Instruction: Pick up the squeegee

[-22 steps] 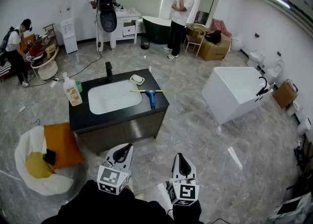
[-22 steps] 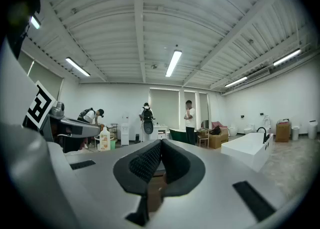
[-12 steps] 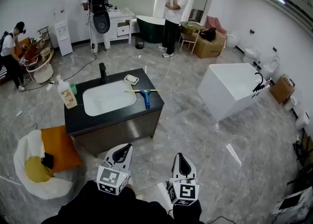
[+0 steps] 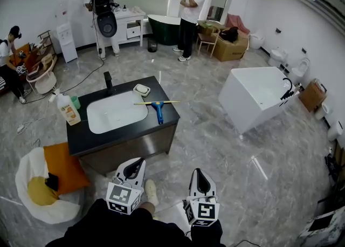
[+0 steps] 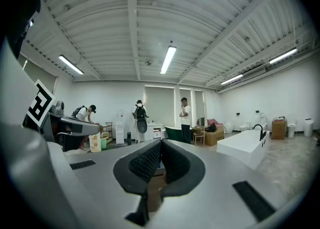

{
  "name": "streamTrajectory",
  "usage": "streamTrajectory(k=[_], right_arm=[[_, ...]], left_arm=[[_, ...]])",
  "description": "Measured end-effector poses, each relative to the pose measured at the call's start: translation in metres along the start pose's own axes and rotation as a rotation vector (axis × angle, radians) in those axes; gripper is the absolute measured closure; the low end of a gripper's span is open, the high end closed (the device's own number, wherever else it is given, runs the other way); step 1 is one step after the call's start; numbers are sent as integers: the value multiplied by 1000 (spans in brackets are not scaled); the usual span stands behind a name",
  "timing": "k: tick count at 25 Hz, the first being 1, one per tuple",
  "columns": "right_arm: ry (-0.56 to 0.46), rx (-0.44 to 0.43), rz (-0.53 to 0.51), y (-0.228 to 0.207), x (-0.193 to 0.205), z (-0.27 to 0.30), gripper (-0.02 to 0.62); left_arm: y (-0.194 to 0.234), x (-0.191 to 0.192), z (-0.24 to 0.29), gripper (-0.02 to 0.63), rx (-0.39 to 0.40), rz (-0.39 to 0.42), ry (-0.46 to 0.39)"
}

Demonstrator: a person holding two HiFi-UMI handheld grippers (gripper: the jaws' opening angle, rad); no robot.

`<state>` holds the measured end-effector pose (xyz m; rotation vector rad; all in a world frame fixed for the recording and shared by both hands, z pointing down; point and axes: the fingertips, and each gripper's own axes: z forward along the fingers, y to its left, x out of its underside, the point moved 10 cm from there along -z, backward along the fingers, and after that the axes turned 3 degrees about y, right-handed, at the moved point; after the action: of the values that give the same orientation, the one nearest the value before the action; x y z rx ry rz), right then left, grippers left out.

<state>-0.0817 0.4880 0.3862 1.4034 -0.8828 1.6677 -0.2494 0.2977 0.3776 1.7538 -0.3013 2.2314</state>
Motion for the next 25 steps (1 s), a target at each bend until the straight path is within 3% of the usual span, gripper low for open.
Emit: streamTrajectory(k=[13,25], right_arm=[[33,6,1,-33,-27,152,580],[62,-75,-17,-32,-49,285,580]], left_arm=[[79,-35,137,581,8,-16,22],[151,-53,221,581,-26,-51,40]])
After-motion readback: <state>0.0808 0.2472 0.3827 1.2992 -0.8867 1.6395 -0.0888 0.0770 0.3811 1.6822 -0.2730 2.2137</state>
